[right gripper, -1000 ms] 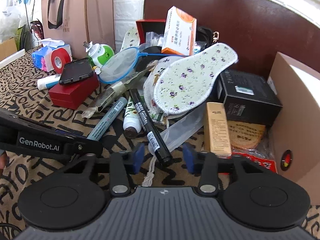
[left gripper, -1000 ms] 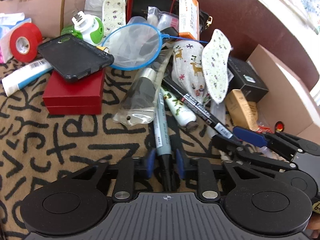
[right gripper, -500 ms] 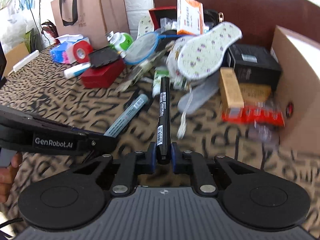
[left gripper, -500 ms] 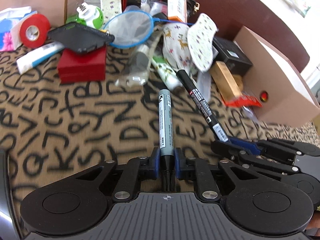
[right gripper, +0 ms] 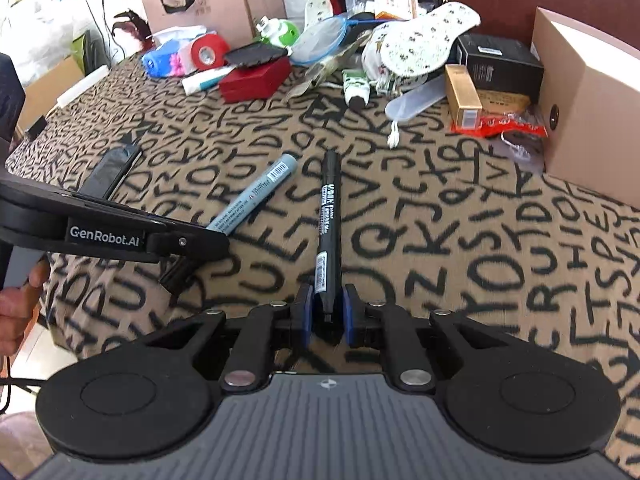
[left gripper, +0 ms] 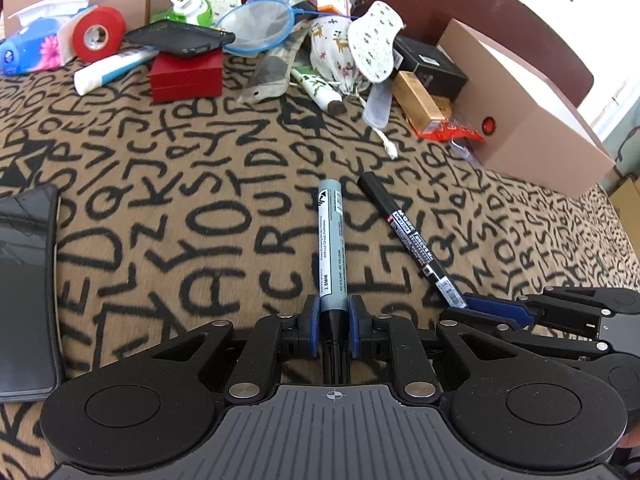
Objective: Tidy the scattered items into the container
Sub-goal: 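Close left tool on the grey-capped marker while right tool grasps the black marker, lift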
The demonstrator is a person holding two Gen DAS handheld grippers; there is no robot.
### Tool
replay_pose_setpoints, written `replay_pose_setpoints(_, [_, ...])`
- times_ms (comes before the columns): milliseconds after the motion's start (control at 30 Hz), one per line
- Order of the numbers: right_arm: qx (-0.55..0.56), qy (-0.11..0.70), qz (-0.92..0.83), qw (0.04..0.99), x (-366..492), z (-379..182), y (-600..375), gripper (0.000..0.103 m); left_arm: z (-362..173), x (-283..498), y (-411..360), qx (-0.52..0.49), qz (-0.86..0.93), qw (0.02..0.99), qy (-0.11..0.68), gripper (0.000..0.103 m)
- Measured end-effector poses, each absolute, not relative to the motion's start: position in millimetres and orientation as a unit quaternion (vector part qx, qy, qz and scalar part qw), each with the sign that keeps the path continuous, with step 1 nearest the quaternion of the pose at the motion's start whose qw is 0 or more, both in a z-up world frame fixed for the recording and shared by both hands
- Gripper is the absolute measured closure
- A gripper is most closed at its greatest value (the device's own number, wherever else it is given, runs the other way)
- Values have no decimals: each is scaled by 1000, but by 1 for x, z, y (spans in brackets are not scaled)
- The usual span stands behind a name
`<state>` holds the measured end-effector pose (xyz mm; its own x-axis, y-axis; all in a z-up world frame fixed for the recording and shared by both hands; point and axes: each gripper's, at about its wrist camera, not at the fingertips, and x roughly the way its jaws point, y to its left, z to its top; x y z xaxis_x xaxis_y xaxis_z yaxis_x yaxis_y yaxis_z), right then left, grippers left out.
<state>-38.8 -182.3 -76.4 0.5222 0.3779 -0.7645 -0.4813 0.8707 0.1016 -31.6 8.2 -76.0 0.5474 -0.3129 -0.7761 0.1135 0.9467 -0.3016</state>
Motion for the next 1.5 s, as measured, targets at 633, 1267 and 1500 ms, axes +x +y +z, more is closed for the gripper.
replay_pose_setpoints(633, [-58, 410, 242, 878, -14, -79, -163, 73, -79, -2, -3, -107, -113, 878, 452, 63])
replay_pose_setpoints(1267, [-55, 409, 231, 881, -9, -82, -164, 86, -80, 4, -8, -98, -97, 882, 451, 85])
replay_pose_setpoints(1500, [-39, 404, 227, 885, -13, -76, -175, 87, -73, 0, -21, -100, -111, 882, 447, 91])
